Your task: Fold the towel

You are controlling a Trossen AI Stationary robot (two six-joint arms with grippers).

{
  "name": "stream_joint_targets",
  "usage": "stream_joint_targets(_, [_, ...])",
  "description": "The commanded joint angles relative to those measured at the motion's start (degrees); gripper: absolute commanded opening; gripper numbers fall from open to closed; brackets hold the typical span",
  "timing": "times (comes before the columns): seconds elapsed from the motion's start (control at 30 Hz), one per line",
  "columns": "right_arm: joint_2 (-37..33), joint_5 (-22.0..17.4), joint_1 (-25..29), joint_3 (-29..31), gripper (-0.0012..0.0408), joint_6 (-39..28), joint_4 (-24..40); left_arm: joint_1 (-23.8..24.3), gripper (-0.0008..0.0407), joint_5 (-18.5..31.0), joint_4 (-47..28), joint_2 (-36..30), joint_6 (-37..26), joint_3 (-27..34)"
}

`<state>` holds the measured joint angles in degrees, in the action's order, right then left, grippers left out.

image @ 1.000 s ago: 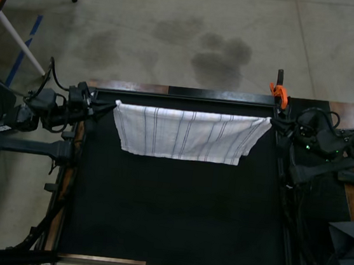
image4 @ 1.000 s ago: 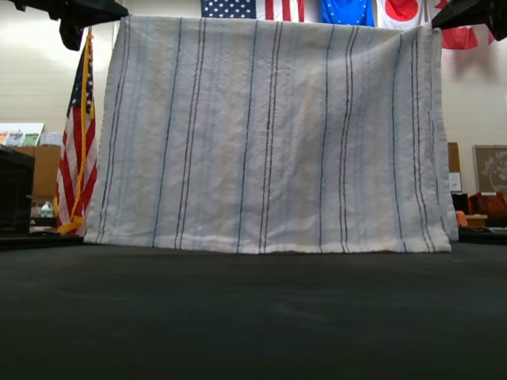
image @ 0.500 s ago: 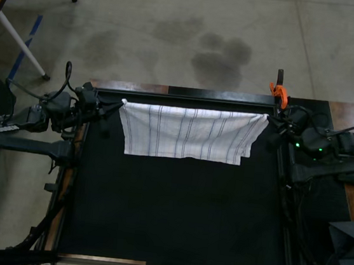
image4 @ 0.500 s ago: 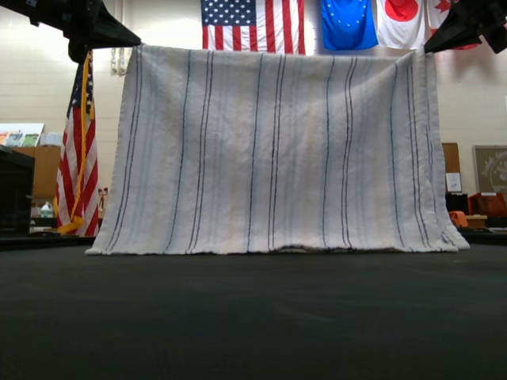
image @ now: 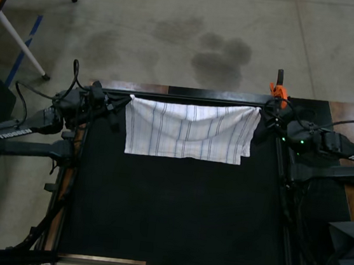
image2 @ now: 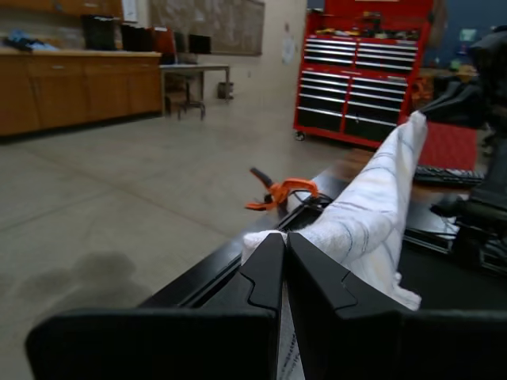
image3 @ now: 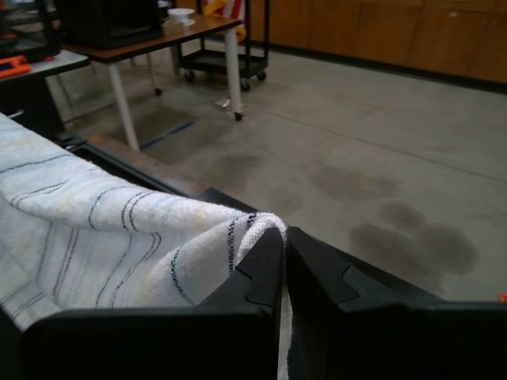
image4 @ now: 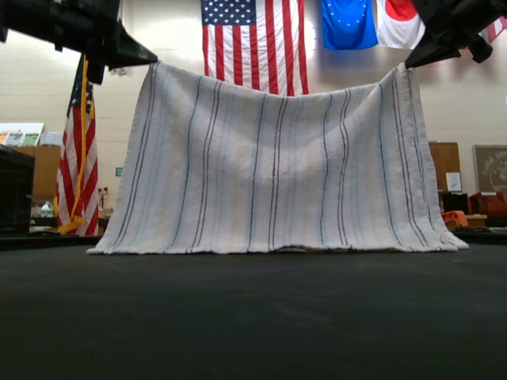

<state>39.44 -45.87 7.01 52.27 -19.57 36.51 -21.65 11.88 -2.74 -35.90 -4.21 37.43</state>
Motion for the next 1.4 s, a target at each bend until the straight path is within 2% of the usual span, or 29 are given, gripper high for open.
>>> stream_joint_targets(0.0, [1.0, 1.0, 2.1, 0.0, 0.0, 2.2, -2.5, -2.8, 0.0, -2.2, 0.3, -0.4, -0.2, -0.4])
stream_joint_targets(0.13, [3.1, 4.1, 7.6, -0.1, 0.0, 5.4, -5.5, -7.1, 0.0, -5.0, 1.7, -2.6, 0.3, -0.3])
stream_joint_targets(0.33, [6.8, 9.9, 17.6, 0.5, -0.0001, 9.5, -11.0, -14.6, 0.0, -11.0, 8.6, -8.4, 0.6, 1.0])
stream_joint_targets(0.57, [12.2, 18.9, 29.4, 6.8, 0.0, 14.8, -14.6, -21.9, 0.0, -18.0, 10.2, -15.0, 1.5, 7.4])
stream_joint_targets(0.7, [15.0, 22.7, 33.7, 10.6, 0.0, 15.9, -14.7, -24.8, 0.0, -21.2, 8.7, -18.1, 2.2, 12.3])
stream_joint_targets(0.87, [17.0, 24.9, 34.8, 12.2, 0.0, 17.0, -14.3, -25.9, 0.0, -23.6, 5.3, -20.6, 3.3, 15.8])
stream_joint_targets(1.0, [16.7, 26.6, 34.2, 11.3, 0.0, 15.0, -13.1, -25.7, 0.0, -25.5, 3.8, -19.7, 3.0, 14.8])
stream_joint_targets(1.17, [15.2, 26.9, 32.3, 11.1, 0.0, 12.9, -5.3, -25.6, 0.0, -27.4, -1.5, -14.6, 2.1, 12.3])
stream_joint_targets(1.37, [13.0, 26.9, 28.1, 10.5, 0.0, 8.9, 3.0, -22.2, 0.0, -27.5, -12.0, -7.9, 2.0, 10.9])
